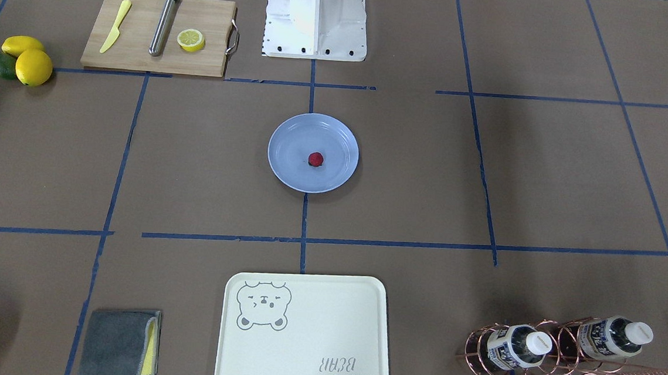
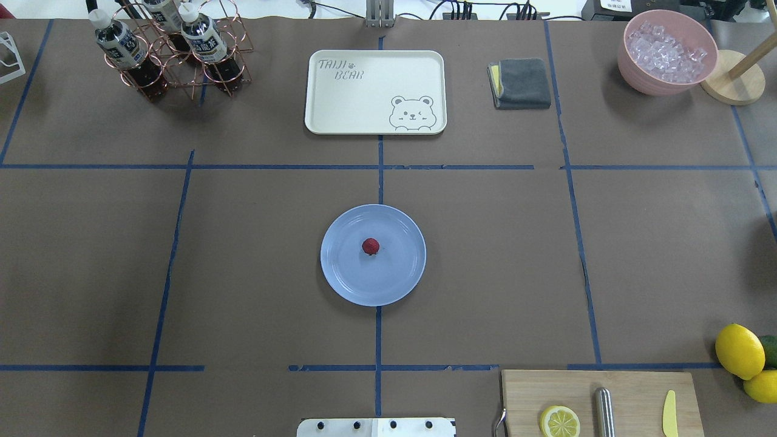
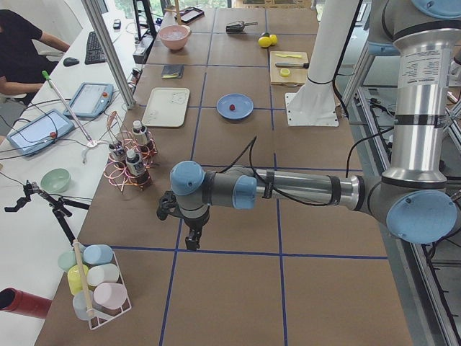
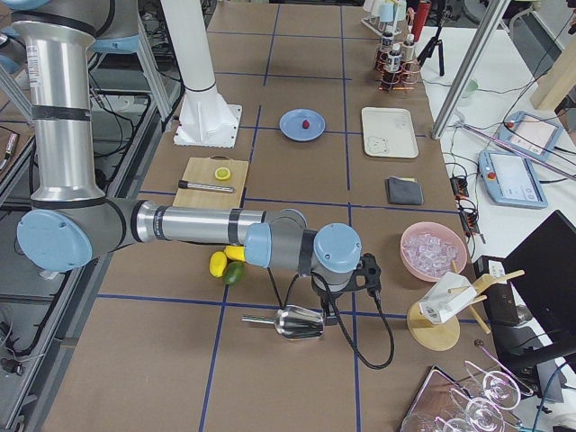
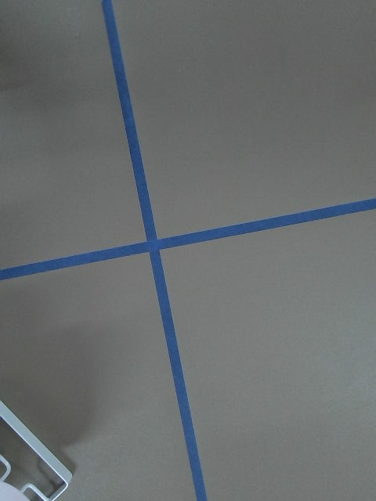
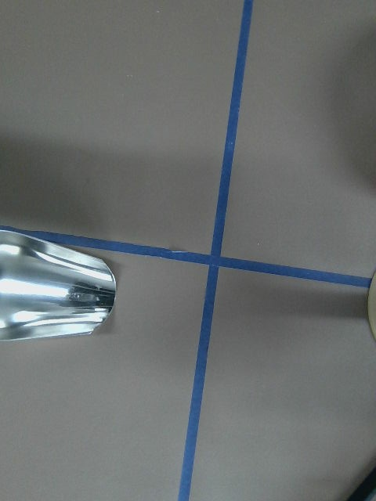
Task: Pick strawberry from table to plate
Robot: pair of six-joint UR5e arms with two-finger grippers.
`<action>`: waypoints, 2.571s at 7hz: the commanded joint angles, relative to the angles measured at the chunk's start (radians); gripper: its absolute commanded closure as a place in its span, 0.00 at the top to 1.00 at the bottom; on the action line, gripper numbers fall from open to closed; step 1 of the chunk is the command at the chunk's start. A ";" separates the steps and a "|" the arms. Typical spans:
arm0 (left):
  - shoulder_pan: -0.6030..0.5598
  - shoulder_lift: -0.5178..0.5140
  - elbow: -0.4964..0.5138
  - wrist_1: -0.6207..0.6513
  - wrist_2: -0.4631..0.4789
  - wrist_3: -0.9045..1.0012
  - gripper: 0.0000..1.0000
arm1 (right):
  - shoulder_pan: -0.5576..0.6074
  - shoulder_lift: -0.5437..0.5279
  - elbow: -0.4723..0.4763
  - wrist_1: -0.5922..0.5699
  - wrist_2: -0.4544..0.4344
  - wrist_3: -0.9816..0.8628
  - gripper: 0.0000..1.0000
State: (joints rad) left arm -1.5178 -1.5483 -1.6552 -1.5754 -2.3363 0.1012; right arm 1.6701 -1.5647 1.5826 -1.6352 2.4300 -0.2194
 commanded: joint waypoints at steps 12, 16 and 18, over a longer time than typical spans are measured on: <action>-0.081 0.017 -0.005 0.005 0.002 -0.002 1.00 | -0.003 0.005 -0.010 0.055 0.001 0.058 1.00; -0.081 0.017 -0.006 0.005 0.003 -0.002 1.00 | -0.003 0.009 -0.007 0.055 0.001 0.058 1.00; -0.081 0.017 -0.006 0.005 0.003 -0.002 1.00 | -0.003 0.009 -0.006 0.055 0.001 0.060 1.00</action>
